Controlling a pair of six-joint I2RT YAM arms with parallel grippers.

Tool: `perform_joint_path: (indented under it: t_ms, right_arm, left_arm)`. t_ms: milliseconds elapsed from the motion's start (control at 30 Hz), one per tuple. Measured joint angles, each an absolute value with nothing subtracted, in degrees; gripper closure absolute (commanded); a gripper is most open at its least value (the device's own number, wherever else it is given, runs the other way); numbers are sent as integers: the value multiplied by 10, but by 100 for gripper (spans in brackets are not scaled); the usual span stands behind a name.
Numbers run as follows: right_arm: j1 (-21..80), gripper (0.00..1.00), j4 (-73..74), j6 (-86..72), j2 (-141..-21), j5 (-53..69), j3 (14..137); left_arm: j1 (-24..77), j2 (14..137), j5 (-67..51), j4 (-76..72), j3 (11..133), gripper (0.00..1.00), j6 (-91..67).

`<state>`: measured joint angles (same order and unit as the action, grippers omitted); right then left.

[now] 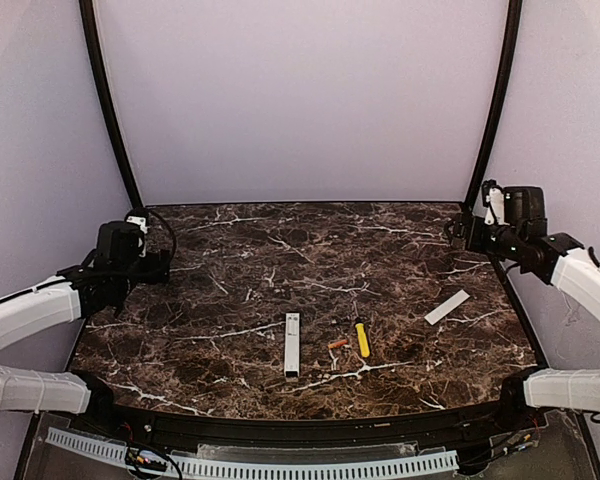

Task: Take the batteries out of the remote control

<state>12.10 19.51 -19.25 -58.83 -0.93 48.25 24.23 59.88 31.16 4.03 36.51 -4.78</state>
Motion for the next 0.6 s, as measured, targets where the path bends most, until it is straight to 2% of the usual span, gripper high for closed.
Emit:
perform_joint_path:
  t_ms: [333, 600]
  right_arm:
    - [110, 1, -18, -79, -480, -120, 279]
    - [110, 1, -163, -44, -524, -260, 211]
  left_arm:
    - [138, 631, 281, -253, 217, 2, 46]
    - [104, 754, 272, -470, 178, 6, 75]
